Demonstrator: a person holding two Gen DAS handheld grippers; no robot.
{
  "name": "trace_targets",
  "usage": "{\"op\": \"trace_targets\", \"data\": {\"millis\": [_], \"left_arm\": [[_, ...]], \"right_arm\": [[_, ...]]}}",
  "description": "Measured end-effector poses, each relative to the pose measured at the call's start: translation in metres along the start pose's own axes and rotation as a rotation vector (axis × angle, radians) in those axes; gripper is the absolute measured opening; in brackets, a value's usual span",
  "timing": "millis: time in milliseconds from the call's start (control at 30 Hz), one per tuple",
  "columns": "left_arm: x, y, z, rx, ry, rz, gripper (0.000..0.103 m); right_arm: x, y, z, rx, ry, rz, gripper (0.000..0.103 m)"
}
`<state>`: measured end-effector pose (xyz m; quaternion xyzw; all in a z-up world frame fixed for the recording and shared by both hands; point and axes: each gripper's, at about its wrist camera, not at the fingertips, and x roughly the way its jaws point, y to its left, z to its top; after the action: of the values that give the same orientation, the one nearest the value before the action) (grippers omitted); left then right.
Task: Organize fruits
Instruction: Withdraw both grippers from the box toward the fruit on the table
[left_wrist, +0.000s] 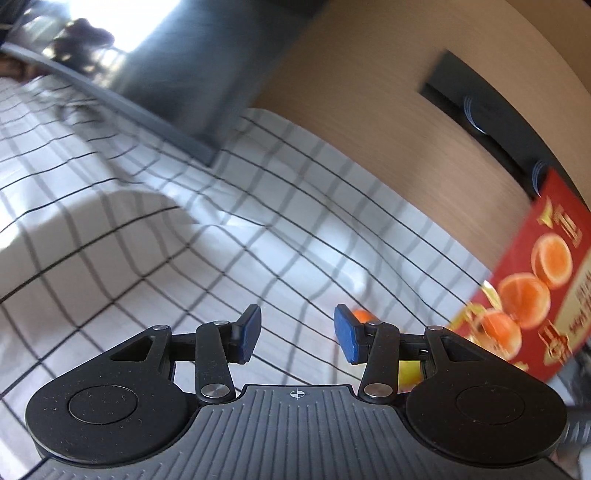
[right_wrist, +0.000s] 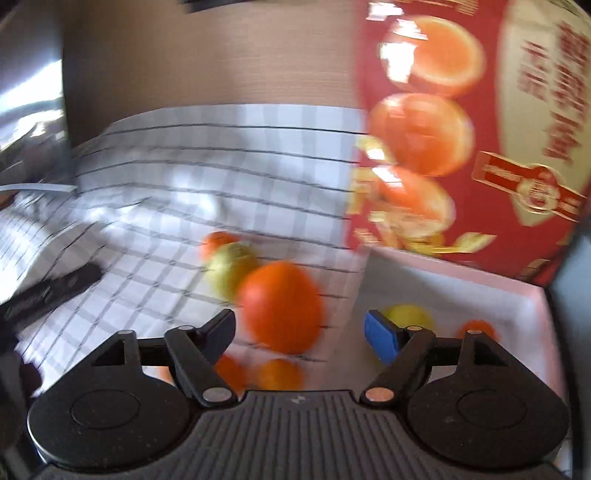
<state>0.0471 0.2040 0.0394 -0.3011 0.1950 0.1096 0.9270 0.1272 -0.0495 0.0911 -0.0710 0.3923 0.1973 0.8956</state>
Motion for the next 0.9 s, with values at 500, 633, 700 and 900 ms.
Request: {"op": "trace_targets", "data": {"millis": [500, 633, 700, 900], "left_arm": [[0.004, 0.002, 0.0, 0.0, 0.014, 0.014, 0.049], [0.003, 0.008, 0.002, -0.022, 0.007, 0.02, 0.049], [0.003, 0.009, 0.002, -0.028, 0.007, 0.023, 0.049], [0.006, 0.008, 0.001, -0.013, 0.023, 0.021, 0.049]], "right_arm": [[0.036, 0.097, -0.014, -0.222, 0.048, 0.102, 0.044], [0.035, 0.096, -0.011, -0.199, 0.046, 0.136, 0.029], [0.036, 0.099, -0.012, -0.207, 0.058, 0.15, 0.029], [0.047, 0.105, -0.017, -0.236, 0.091, 0.081, 0.029]]}}
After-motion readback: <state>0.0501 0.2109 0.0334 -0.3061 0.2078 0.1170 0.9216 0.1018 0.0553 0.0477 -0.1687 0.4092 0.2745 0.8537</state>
